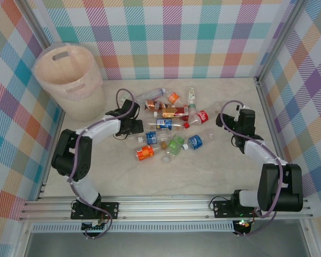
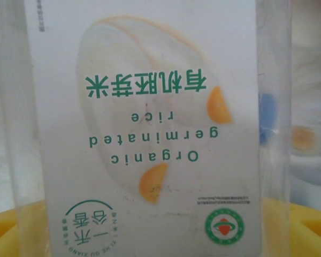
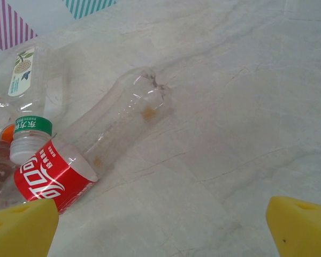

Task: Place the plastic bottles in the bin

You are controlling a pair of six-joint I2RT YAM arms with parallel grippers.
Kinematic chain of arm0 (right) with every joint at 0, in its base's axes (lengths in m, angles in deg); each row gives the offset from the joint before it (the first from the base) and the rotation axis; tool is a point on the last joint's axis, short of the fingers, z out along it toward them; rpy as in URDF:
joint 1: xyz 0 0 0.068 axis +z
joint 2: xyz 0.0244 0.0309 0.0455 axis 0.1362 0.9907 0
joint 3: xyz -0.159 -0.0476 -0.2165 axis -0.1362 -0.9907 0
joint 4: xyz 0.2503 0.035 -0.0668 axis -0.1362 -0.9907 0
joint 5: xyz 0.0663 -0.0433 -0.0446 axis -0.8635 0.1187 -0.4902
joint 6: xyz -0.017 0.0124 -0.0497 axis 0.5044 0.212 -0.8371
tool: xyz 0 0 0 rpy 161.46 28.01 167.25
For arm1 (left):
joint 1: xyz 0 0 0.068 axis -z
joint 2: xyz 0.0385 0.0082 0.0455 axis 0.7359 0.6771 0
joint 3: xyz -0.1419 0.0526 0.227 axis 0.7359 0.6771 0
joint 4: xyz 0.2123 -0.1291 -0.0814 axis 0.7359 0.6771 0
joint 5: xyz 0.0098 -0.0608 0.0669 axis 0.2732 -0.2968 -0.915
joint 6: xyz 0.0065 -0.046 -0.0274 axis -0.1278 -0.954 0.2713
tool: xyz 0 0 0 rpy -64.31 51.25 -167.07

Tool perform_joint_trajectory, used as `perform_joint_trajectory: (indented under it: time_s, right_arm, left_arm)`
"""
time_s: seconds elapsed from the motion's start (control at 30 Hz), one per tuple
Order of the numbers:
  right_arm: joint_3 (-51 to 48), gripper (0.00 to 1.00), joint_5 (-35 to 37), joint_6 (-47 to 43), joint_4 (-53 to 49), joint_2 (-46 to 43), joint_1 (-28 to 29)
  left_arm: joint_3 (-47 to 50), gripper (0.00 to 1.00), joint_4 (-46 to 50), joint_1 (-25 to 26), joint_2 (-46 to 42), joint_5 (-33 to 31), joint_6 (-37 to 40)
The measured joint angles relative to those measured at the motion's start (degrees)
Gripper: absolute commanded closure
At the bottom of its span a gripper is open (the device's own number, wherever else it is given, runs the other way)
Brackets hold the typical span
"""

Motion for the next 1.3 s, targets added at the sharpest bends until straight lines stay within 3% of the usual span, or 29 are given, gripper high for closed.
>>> perform_joint_trajectory:
  time_s: [0.3,0.47,0.67,0.93,1.3]
  right_arm:
    - [1.7,0.00,-4.2,2.6,-4.4,-5.0,0.0]
    - [1.7,0.00,-7.4,3.7,-4.2,-7.2,0.0]
    - [3.0,0.00,-12.3,4.4,-4.9,-7.3,0.0]
    - [4.9,0.00,-14.7,5.4,-5.0,-7.3,0.0]
    - [6.0,0.00,-15.0,5.5,-6.3,-6.9,0.0]
  left_arm:
    - [-5.3,0.22,1.1,0.0,-14.1,-0.8,1.1]
    - [-14.8,0.22,1.0,-1.1,-14.8,-3.7,3.0]
    - [-24.2,0.22,-3.7,-6.8,-13.2,-7.5,4.5]
    - [-34.5,0.23,-7.9,-16.6,-3.7,-6.3,5.1]
    - [-53.7,0.25,1.3,-31.1,13.3,9.5,3.1]
